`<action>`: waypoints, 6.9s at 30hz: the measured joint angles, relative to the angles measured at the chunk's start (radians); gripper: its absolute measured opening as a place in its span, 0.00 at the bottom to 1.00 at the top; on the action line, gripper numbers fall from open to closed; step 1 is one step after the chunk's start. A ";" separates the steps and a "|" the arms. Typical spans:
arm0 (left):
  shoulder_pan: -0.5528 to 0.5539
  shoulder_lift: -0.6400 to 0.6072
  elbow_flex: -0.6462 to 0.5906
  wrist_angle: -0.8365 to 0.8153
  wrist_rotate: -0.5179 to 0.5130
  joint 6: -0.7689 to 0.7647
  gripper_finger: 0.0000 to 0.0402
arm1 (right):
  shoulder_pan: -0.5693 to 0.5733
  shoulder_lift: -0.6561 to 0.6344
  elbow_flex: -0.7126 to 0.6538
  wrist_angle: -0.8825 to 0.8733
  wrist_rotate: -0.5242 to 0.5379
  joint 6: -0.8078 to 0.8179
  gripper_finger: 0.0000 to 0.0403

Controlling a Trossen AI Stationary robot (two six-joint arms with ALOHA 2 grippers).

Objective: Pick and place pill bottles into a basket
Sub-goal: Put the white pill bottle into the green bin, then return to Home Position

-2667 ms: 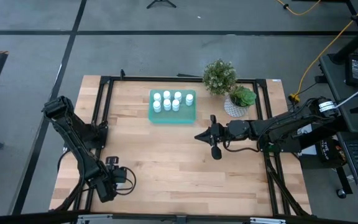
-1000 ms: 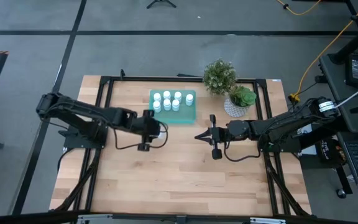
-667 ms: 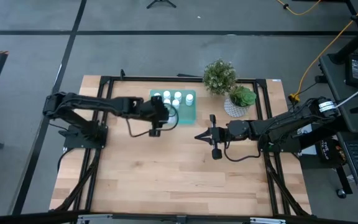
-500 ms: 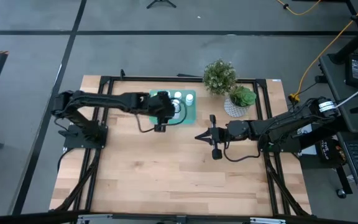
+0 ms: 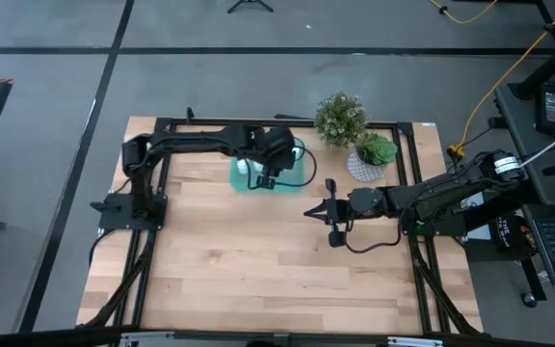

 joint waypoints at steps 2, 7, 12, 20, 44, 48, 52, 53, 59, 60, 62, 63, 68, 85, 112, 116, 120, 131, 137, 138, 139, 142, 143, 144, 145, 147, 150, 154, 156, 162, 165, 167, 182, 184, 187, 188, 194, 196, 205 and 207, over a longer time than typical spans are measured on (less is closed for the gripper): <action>0.016 0.019 0.024 -0.006 0.029 0.025 0.39 | -0.004 0.000 0.000 -0.005 0.000 0.000 0.04; 0.049 0.056 0.042 -0.006 0.047 0.046 0.39 | -0.013 0.000 0.000 -0.023 0.001 0.002 0.04; 0.074 0.095 0.045 -0.001 0.051 0.072 0.39 | -0.030 0.000 0.000 -0.036 0.001 0.003 0.04; 0.091 0.153 0.044 0.051 0.052 0.098 0.39 | -0.037 0.000 0.000 -0.037 0.000 0.010 0.04; 0.092 0.210 0.043 0.061 0.085 0.097 0.39 | -0.037 0.000 0.000 -0.051 0.000 0.012 0.04; 0.094 0.210 0.043 0.059 0.085 0.096 0.40 | -0.037 0.000 0.000 -0.053 0.000 0.012 0.04; 0.093 0.210 0.043 0.063 0.086 0.090 0.49 | -0.037 0.000 0.000 -0.055 0.000 0.012 0.04; 0.093 0.210 0.043 0.070 0.085 0.082 0.51 | -0.037 0.000 0.000 -0.055 0.000 0.012 0.04; 0.093 0.210 0.043 0.094 0.084 0.071 0.53 | -0.037 0.000 0.000 -0.056 0.000 0.012 0.04; 0.093 0.210 0.043 0.099 0.078 0.071 0.53 | -0.037 0.000 0.000 -0.057 -0.001 0.012 0.04; 0.092 0.208 0.043 0.105 0.065 0.071 0.53 | -0.037 0.000 0.000 -0.063 -0.001 0.012 0.04; 0.092 0.204 0.043 0.103 0.061 0.071 0.53 | -0.037 0.000 0.000 -0.065 -0.001 0.012 0.04; 0.084 0.184 0.061 0.097 0.051 0.074 0.53 | -0.037 0.000 0.000 -0.065 -0.001 0.012 0.04; 0.036 -0.036 0.069 -0.160 0.130 -0.036 0.13 | -0.039 0.000 -0.008 -0.054 0.000 0.008 0.04; 0.062 -1.088 -0.985 0.444 0.120 -0.370 0.00 | -0.064 0.000 -0.009 -0.061 -0.001 -0.018 0.04; 0.062 -1.208 -1.147 0.633 0.121 -0.366 0.00 | -0.081 0.000 -0.009 -0.053 -0.002 0.005 0.04; 0.062 -1.307 -1.233 0.645 0.120 -0.381 0.00 | -0.084 0.000 -0.009 -0.053 -0.002 0.007 0.04; 0.062 -1.632 -1.445 0.708 0.092 -0.393 0.00 | -0.157 -0.015 -0.195 0.329 -0.100 0.011 0.01; 0.062 -1.781 -1.518 0.704 0.038 -0.393 0.00 | -0.234 -0.117 -0.265 0.342 -0.174 0.068 0.02; 0.062 -1.803 -1.535 0.702 0.031 -0.394 0.00 | -0.245 -0.141 -0.275 0.342 -0.196 0.067 0.02; 0.062 -1.821 -1.550 0.702 0.033 -0.398 0.00 | -0.257 -0.165 -0.282 0.344 -0.214 0.063 0.02; 0.062 -1.847 -1.557 0.725 0.059 -0.386 0.00 | -0.301 -0.255 -0.305 0.308 -0.247 0.058 0.02; 0.062 -1.855 -1.557 0.720 0.058 -0.379 0.00 | -0.318 -0.296 -0.306 0.272 -0.257 0.056 0.02; 0.062 -1.855 -1.557 0.722 0.049 -0.377 0.00 | -0.336 -0.338 -0.307 0.231 -0.275 0.059 0.02; 0.062 -1.855 -1.557 0.721 0.040 -0.377 0.00 | -0.353 -0.379 -0.307 0.194 -0.291 0.062 0.02; 0.063 -1.854 -1.557 0.720 0.040 -0.377 0.00 | -0.382 -0.462 -0.307 0.102 -0.329 0.074 0.02; 0.063 -1.853 -1.557 0.720 0.041 -0.377 0.00 | -0.410 -0.576 -0.307 0.004 -0.348 0.091 0.01; 0.063 -1.853 -1.573 0.761 0.040 -0.374 0.00 | -0.417 -0.709 -0.307 -0.073 -0.348 0.084 0.01; 0.063 -1.852 -1.580 0.780 0.043 -0.374 0.00 | -0.417 -0.780 -0.307 -0.108 -0.348 0.086 0.01; 0.063 -1.849 -1.580 0.780 0.043 -0.331 0.00 | -0.388 -0.966 -0.370 -0.161 -0.331 0.131 0.00; 0.063 -1.849 -1.580 0.782 0.035 -0.330 0.01 | -0.366 -1.013 -0.448 -0.121 -0.268 0.151 0.00; 0.063 -1.849 -1.580 0.783 0.031 -0.336 0.01 | -0.357 -1.025 -0.489 -0.099 -0.254 0.163 0.00; 0.063 -1.847 -1.580 0.772 0.120 -0.423 0.01 | -0.342 -1.027 -0.552 -0.064 -0.256 0.165 0.03; 0.063 -1.847 -1.580 0.771 0.120 -0.430 0.01 | -0.342 -1.027 -0.552 -0.065 -0.256 0.159 0.05; 0.063 -1.847 -1.580 0.771 0.120 -0.430 0.01 | -0.344 -1.027 -0.552 -0.064 -0.250 0.138 0.06; 0.063 -1.847 -1.580 0.771 0.120 -0.430 0.01 | -0.344 -1.027 -0.552 -0.064 -0.249 0.139 0.06; 0.063 -1.847 -1.580 0.770 0.120 -0.430 0.01 | -0.344 -1.027 -0.552 -0.063 -0.248 0.161 0.06; 0.063 -1.847 -1.580 0.770 0.120 -0.430 0.01 | -0.344 -1.027 -0.552 -0.063 -0.248 0.195 0.06; 0.063 -1.847 -1.580 0.770 0.120 -0.427 0.01 | -0.344 -1.027 -0.552 -0.063 -0.248 0.216 0.06; 0.063 -1.847 -1.580 0.770 0.120 -0.427 0.01 | -0.344 -1.027 -0.552 -0.063 -0.248 0.216 0.06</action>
